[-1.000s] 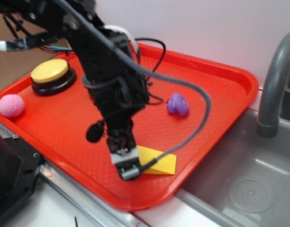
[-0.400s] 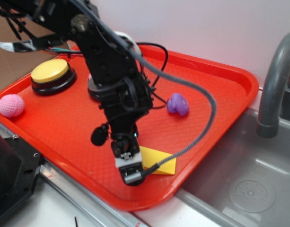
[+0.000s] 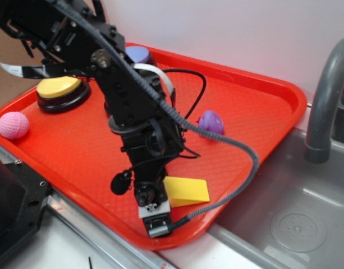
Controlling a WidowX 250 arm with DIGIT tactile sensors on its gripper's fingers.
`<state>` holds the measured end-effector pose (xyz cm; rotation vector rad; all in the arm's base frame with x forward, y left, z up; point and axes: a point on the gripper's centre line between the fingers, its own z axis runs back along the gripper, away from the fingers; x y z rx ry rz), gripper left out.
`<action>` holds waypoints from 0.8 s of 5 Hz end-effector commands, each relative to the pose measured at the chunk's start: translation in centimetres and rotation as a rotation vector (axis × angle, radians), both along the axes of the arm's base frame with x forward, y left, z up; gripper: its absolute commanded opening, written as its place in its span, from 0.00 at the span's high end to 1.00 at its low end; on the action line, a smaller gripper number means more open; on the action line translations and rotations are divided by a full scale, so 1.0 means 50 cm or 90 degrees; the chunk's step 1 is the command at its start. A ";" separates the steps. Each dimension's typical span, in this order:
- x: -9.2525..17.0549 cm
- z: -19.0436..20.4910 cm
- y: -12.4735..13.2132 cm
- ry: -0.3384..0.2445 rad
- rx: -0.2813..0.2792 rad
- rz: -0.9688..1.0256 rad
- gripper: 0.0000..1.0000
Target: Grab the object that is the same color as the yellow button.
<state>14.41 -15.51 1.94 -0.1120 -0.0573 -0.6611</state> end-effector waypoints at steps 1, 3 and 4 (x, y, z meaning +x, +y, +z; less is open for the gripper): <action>0.014 0.047 0.011 -0.015 -0.006 0.048 1.00; 0.030 0.213 0.068 -0.076 0.068 0.294 1.00; 0.024 0.298 0.131 -0.087 0.073 0.446 1.00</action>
